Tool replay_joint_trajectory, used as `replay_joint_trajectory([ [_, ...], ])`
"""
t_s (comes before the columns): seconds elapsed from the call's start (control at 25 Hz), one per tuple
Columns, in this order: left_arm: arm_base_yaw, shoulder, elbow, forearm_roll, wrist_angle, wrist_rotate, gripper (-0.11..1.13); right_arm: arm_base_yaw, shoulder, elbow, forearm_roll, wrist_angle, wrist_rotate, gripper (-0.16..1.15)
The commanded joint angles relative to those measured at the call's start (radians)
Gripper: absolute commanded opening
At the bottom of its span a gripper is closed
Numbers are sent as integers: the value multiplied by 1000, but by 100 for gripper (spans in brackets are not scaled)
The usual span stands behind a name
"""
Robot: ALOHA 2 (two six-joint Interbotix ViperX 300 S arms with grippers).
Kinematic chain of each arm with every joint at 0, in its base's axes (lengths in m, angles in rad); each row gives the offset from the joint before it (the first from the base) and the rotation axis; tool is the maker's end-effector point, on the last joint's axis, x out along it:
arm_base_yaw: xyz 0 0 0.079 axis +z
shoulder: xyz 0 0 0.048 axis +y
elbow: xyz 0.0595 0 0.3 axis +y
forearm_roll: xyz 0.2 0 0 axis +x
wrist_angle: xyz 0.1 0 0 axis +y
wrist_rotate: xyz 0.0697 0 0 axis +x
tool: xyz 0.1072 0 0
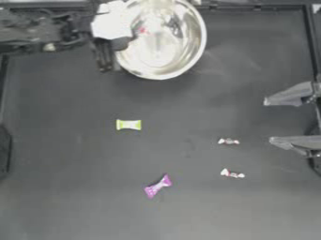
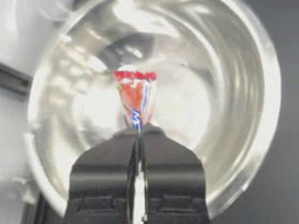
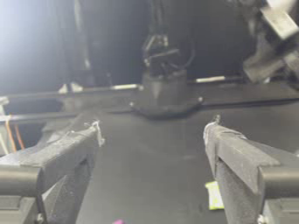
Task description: Put candies in bowl
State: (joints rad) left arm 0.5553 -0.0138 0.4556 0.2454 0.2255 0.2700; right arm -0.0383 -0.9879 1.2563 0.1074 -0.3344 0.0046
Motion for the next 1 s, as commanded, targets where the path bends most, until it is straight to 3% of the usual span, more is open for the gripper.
replay_joint_trajectory([
  [0.04,23,46,-75,2,9,0,30,-2,11,-6,3,-6,2,99],
  [0.28,55,106,-107,2,2,11,31,-2,11,-3,3,-8,0,99],
  [0.44,61,143,-141,2,2,17,40,-6,11,2,3,-8,2,99],
  [0.52,61,158,-153,0,2,17,55,-8,11,3,3,-8,3,99],
  [0.64,61,172,-163,-20,5,11,94,-8,11,5,3,-8,3,99],
  [0.72,61,170,-164,-38,5,12,110,-8,11,5,3,-8,2,99],
  [0.88,61,141,-156,-55,6,12,94,-6,11,9,3,-8,2,99],
  [1.0,60,114,-149,-61,3,15,97,-8,11,9,3,-8,2,99],
])
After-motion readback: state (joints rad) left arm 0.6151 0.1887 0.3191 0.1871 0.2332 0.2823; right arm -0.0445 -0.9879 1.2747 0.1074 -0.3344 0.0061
